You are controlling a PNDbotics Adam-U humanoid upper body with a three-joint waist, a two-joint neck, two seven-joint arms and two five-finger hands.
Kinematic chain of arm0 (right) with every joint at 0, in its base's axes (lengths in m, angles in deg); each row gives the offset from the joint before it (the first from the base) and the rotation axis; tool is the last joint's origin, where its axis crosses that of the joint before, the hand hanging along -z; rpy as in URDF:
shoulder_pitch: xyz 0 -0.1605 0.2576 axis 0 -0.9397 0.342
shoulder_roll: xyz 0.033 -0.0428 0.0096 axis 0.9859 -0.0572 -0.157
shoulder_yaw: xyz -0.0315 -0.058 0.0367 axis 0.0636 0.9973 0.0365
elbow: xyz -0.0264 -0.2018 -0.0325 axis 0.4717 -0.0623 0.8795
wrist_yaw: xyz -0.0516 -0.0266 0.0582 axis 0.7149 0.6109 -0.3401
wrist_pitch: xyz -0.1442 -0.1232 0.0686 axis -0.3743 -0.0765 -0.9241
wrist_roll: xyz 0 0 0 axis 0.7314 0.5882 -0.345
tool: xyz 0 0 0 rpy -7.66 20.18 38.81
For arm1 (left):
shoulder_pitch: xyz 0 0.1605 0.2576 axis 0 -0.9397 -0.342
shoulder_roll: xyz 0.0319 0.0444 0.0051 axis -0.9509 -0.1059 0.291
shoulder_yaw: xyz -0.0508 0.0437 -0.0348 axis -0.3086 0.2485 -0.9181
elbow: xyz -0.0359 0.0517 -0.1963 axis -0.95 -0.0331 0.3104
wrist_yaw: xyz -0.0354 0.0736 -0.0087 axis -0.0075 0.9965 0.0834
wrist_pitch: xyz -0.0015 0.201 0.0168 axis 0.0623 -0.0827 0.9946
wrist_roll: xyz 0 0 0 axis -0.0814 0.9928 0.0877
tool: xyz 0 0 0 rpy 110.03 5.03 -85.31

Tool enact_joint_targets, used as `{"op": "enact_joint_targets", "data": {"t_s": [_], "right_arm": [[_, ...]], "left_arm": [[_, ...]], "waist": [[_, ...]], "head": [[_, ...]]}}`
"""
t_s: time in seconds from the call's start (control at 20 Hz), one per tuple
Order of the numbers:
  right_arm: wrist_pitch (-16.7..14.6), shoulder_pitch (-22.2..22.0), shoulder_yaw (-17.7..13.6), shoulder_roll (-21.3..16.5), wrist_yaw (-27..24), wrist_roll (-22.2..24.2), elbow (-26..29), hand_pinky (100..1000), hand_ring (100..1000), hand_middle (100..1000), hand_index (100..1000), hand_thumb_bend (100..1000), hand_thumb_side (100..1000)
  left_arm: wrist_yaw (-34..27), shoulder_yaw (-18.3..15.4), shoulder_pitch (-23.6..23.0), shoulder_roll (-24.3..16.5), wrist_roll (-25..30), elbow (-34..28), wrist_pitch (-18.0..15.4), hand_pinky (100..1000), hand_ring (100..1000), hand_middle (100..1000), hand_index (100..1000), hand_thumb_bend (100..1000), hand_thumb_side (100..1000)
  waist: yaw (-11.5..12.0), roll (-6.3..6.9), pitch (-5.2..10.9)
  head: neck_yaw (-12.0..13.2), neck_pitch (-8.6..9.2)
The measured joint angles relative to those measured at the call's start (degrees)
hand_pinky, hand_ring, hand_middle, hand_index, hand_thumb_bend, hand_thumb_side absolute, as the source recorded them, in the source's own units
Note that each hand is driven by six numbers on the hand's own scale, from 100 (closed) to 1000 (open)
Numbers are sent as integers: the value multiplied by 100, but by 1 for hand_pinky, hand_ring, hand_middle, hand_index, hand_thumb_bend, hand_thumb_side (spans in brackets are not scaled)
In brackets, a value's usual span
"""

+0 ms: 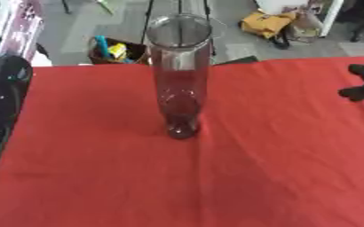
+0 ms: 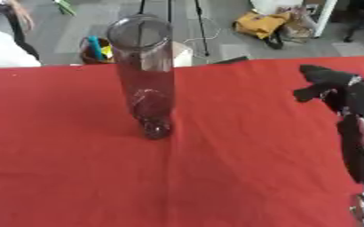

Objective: Arrange flowers into the vase.

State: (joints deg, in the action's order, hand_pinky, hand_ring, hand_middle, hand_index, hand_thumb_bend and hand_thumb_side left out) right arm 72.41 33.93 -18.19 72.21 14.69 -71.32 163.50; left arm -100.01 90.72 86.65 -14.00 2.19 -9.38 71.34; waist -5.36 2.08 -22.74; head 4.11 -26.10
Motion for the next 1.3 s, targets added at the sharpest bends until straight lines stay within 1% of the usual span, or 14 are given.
{"op": "enact_joint_targets", "data": {"t_s": [0.2, 0.5, 0.6, 0.8, 1.05, 1.3], "right_arm": [[7, 18, 29, 0, -29, 33, 0, 680, 847, 494, 732, 100, 1000], [19, 17, 38, 0, -58, 68, 0, 680, 848, 494, 732, 100, 1000], [19, 17, 43, 0, -68, 73, 0, 680, 848, 493, 731, 100, 1000], [20, 16, 68, 0, -74, 83, 0, 681, 849, 493, 731, 100, 1000], [24, 17, 69, 0, -81, 93, 0, 681, 850, 493, 732, 100, 1000], [23, 23, 69, 1, -103, 94, 0, 681, 850, 493, 732, 100, 1000]], "left_arm": [[-112, 7, 74, 76, -8, -52, -88, 100, 100, 100, 100, 312, 568], [-193, 27, 161, 77, -13, -96, -159, 100, 100, 100, 100, 316, 559], [-238, 44, 180, 78, -21, -120, -154, 100, 100, 100, 100, 305, 583], [-460, 107, 198, 111, -167, -185, 2, 100, 100, 100, 100, 294, 605], [-616, 145, 199, 125, -326, -298, 180, 100, 100, 100, 100, 290, 614], [-740, 210, 199, 182, -384, -347, 297, 100, 100, 100, 100, 284, 624]], "waist": [[-31, 27, -27], [-54, 52, -40], [-60, 64, -49], [-68, 66, -65], [-96, 84, -97], [-133, 97, -99]], "head": [[12, 49], [14, 67], [13, 103], [-3, 170], [-62, 346], [-73, 449]]}}
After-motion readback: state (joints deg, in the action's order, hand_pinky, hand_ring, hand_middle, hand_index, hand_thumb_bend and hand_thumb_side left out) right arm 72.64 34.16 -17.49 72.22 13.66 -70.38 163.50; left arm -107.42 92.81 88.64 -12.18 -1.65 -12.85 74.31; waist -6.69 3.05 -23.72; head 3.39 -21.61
